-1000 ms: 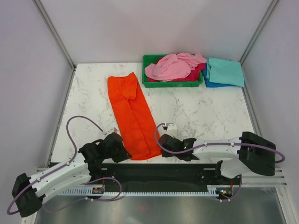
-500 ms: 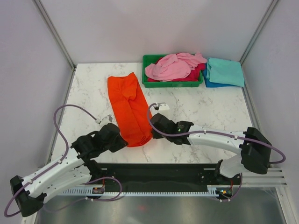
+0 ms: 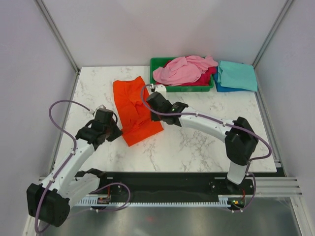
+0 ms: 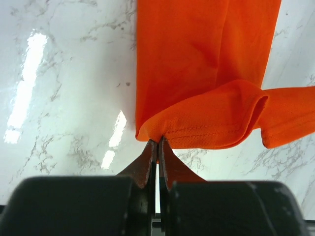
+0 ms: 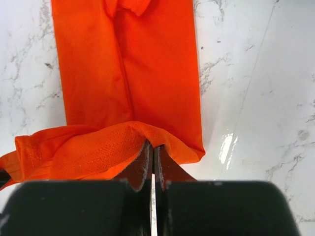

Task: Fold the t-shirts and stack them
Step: Fold the tshirt

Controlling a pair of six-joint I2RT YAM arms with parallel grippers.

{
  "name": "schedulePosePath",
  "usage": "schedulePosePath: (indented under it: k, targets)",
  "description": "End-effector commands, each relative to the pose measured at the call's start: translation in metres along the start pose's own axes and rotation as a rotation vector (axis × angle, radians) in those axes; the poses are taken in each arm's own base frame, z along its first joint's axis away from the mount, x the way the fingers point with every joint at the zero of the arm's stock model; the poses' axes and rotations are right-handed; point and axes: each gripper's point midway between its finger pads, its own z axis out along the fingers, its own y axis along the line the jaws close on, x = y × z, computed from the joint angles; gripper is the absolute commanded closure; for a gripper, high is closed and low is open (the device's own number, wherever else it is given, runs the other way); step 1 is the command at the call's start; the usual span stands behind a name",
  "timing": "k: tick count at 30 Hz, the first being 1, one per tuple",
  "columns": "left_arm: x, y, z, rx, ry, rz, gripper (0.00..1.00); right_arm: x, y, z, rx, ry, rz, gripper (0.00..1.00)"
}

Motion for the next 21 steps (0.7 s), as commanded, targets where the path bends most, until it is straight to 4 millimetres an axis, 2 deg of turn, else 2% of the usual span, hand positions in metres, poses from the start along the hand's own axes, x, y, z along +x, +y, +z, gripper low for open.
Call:
schedulePosePath:
  k: [1,7,13,21]
  targets:
    - [-0.029,-0.027,0.004,0.091,-0.038,0.084,0.98,-0.024,-0.002,0.013,0.011,-0.01,-0.031,1.0]
    - [-0.043,-0.029,0.031,0.062,-0.019,0.084,0.98,-0.037,-0.004,0.04,0.022,0.006,-0.035,1.0]
    - [-0.066,-0.029,0.045,0.04,-0.024,0.09,0.98,-0.046,-0.006,0.064,0.022,0.011,-0.041,1.0]
    - [-0.066,-0.03,0.086,0.012,0.069,0.092,0.98,-0.042,-0.019,0.097,0.04,0.047,-0.029,1.0]
